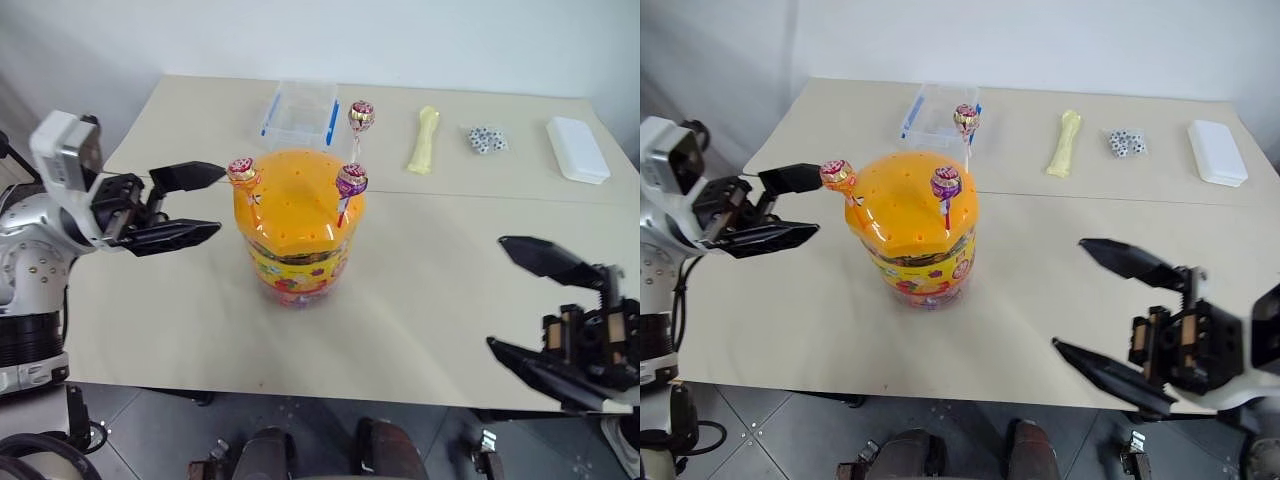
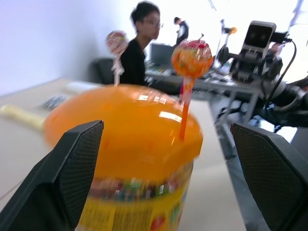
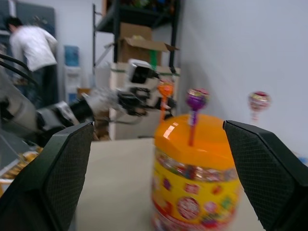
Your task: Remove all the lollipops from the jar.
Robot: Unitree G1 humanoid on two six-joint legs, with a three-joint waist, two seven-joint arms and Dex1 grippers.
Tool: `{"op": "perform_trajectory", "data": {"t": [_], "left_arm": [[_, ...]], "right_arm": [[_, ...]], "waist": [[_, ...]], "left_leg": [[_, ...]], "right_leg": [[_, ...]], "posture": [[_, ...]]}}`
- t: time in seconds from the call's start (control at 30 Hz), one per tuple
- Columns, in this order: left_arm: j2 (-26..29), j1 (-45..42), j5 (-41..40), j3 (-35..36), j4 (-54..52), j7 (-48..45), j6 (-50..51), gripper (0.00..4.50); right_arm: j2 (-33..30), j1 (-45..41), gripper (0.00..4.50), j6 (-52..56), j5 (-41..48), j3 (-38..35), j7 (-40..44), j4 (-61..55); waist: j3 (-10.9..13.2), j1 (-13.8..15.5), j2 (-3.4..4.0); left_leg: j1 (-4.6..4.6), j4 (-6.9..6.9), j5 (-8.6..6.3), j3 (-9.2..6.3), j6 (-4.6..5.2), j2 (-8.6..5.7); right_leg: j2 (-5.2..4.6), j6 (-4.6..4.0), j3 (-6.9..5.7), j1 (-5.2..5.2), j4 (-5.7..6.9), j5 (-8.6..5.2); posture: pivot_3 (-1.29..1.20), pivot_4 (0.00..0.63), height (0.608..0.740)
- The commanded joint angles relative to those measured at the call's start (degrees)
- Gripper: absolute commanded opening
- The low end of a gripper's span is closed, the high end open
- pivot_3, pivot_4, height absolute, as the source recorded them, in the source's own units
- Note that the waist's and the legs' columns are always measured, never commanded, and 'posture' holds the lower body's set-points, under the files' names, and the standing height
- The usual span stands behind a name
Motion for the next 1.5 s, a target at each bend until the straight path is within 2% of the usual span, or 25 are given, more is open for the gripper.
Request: {"op": "perform_trajectory", "data": {"t": [0.03, 0.1, 0.2, 0.6, 0.63, 0.8, 0.9, 1.0, 1.07, 1.13, 1.2, 1.37, 1.5], "left_arm": [[-3.2, -4.2, 2.5, -3.0, 1.6, -0.9, -2.5, 4.50], [-6.1, -6.7, 3.3, -3.9, 3.5, -0.1, -3.4, 4.50], [-7.7, -8.0, 3.0, -4.5, 3.5, -0.7, -2.4, 3.89], [-6.4, -8.0, 1.1, -4.1, 1.9, -4.7, 2.3, 0.20], [-6.8, -8.5, 0.3, -3.5, 2.0, -4.2, 3.2, 0.01], [-10.1, -12.9, -6.2, 2.5, 4.5, 3.9, 8.3, 0.01], [-11.3, -16.7, -8.9, 9.6, 10.4, 14.4, 8.9, 0.01], [-7.5, -16.0, -4.1, 12.7, 15.4, 21.6, 7.1, 0.01], [0.3, -10.3, 6.8, 9.6, 19.1, 23.2, 1.8, 0.01], [6.5, -4.3, 14.0, 6.6, 21.4, 25.6, 1.1, 0.01], [10.5, 1.7, 18.9, 4.2, 21.2, 25.6, -0.7, 0.01], [14.4, 19.0, 22.1, 6.9, 14.0, 28.7, 5.3, 0.01], [14.7, 26.9, 20.1, 11.5, 5.7, 30.6, 12.5, 0.01]], "right_arm": [[1.6, 0.7, 4.46, -2.4, -5.2, 2.6, 3.1, -0.6], [2.3, 0.6, 4.46, -3.3, -7.5, 3.6, 4.3, 0.8], [3.3, 0.8, 4.50, -4.5, -9.2, 4.0, 4.8, 1.7], [4.7, 2.3, 4.50, -6.7, -11.6, 4.1, 5.2, 2.2], [4.7, 2.1, 4.50, -6.8, -11.4, 4.0, 5.3, 2.6], [4.3, 0.4, 4.50, -6.4, -8.6, 3.8, 5.0, 4.1], [3.4, -2.3, 4.50, -5.3, -6.1, 4.5, 4.9, 4.9], [1.4, -5.5, 4.50, -3.6, -5.5, 6.2, 6.4, 6.0], [-0.7, -7.8, 4.50, -2.8, -7.4, 8.2, 9.9, 7.4], [-2.0, -9.7, 4.50, -3.0, -9.5, 10.0, 12.8, 8.9], [-3.2, -10.4, 4.50, -2.9, -10.6, 10.7, 14.8, 9.6], [-5.2, -10.6, 4.50, -3.1, -14.5, 12.8, 20.0, 11.8], [-4.9, -10.4, 4.50, -3.5, -16.8, 14.0, 21.5, 13.1]], "waist": [[0.0, 0.1, -0.11], [0.0, 0.2, -0.15], [0.0, 0.1, -0.16], [0.0, 0.1, -0.16], [0.0, 0.0, -0.16], [0.0, 0.1, -0.24], [0.0, 0.0, -0.25], [0.0, -0.4, -0.24], [0.0, -1.3, -0.24], [0.0, -2.0, -0.22], [0.1, -1.7, -0.26], [0.1, -0.5, -0.47], [0.0, 0.2, -0.56]], "left_leg": [[0.00, 0.01, 0.00, 0.02, 0.00, 0.00], [-0.05, 0.07, 0.00, 0.04, 0.01, 0.00], [-0.06, 0.10, 0.00, 0.03, 0.01, 0.00], [-0.04, 0.11, 0.00, 0.01, 0.01, 0.01], [-0.04, 0.11, 0.00, 0.01, 0.01, 0.01], [-0.08, 0.19, 0.00, -0.07, 0.01, 0.02], [-0.09, 0.21, 0.00, -0.33, 0.01, 0.03], [-0.01, 0.16, 0.01, -0.52, 0.01, 0.03], [0.02, 0.11, 0.01, -0.51, 0.01, 0.04], [0.24, -0.19, 0.01, -0.40, 0.00, -0.01], [0.21, -0.23, -0.01, -0.44, -0.04, -0.02], [0.00, -0.11, -0.12, -0.32, -0.08, -0.01], [-0.01, -0.02, -0.16, -0.38, -0.06, 0.02]], "right_leg": [[0.02, 0.00, -0.02, 0.01, -0.01, 0.00], [0.03, 0.00, -0.02, 0.02, -0.09, 0.00], [0.03, 0.01, -0.02, 0.05, -0.12, 0.00], [0.03, 0.01, -0.01, 0.05, -0.09, 0.00], [0.03, 0.01, -0.01, 0.05, -0.09, 0.00], [0.03, 0.01, -0.01, 0.07, -0.08, 0.00], [0.02, 0.01, -0.01, 0.06, -0.07, 0.01], [0.03, 0.01, 0.00, 0.05, -0.01, 0.01], [0.03, 0.01, 0.00, 0.04, 0.05, 0.00], [0.05, 0.00, 0.11, 0.02, 0.03, 0.00], [0.17, -0.02, 0.09, -0.03, 0.03, -0.01], [0.14, -0.02, 0.01, -0.11, -0.05, -0.01], [0.12, -0.03, -0.03, -0.06, -0.05, -0.02]], "posture": [[0.00, 0.150, 0.740], [0.00, 0.150, 0.740], [0.00, 0.150, 0.740], [0.00, 0.150, 0.740], [0.00, 0.150, 0.740], [0.00, 0.150, 0.740], [0.00, 0.150, 0.740], [0.00, 0.150, 0.740], [0.00, 0.150, 0.740], [0.00, 0.150, 0.740], [0.00, 0.150, 0.740], [0.00, 0.150, 0.740], [0.00, 0.150, 0.740]]}}
